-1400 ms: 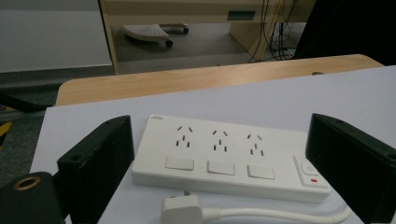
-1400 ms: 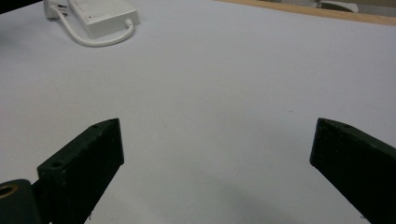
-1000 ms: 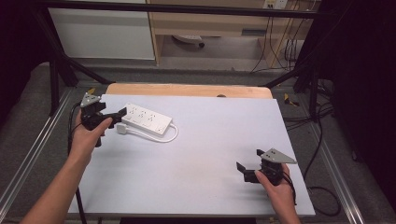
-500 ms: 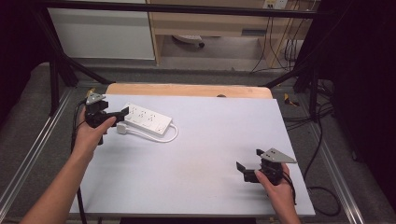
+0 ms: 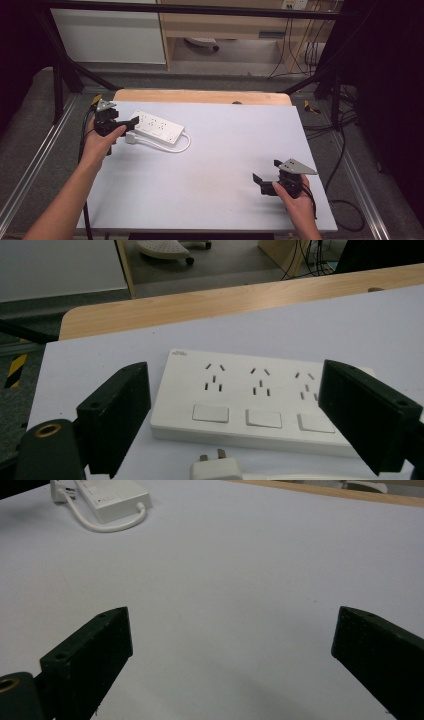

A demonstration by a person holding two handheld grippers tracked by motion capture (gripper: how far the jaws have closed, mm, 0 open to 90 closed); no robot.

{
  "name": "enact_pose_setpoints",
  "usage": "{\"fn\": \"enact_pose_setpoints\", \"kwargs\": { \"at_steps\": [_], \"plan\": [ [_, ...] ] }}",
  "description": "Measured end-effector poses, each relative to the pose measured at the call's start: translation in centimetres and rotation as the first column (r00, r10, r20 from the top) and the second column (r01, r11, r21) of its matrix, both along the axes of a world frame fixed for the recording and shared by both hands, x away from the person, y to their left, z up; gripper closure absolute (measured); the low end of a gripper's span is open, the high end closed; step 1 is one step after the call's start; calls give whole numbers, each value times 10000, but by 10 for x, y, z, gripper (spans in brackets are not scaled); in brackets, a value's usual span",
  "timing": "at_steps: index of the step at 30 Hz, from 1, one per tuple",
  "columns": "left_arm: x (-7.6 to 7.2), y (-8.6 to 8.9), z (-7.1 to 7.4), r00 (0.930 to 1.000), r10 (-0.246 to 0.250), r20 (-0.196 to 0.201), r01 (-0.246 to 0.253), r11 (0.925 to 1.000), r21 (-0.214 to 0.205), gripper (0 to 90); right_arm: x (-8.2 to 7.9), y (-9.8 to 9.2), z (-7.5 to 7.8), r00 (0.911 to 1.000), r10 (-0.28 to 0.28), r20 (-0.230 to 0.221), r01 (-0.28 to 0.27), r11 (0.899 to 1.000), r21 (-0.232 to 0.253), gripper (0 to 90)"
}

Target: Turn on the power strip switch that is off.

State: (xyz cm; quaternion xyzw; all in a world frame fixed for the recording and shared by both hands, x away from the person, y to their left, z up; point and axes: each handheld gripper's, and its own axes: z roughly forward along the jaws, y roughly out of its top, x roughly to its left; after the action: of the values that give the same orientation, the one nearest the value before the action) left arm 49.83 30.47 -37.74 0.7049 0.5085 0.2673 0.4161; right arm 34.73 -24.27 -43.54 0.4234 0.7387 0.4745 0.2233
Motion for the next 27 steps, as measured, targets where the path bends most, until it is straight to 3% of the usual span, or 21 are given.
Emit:
{"fn": "enact_pose_setpoints", "kwargs": {
  "at_steps": [20, 27],
  "plan": [
    [17, 7, -19, 9981, 485, -386, -481, 9988, 116, 141, 1, -1, -1, 10000, 21, -28, -21, 10000, 35, 33],
    [21, 6, -24, 9976, 546, -432, -541, 9984, 134, 204, 1, 0, -1, 10000, 33, -74, -33, 10000, -10, 33]
  ]
}}
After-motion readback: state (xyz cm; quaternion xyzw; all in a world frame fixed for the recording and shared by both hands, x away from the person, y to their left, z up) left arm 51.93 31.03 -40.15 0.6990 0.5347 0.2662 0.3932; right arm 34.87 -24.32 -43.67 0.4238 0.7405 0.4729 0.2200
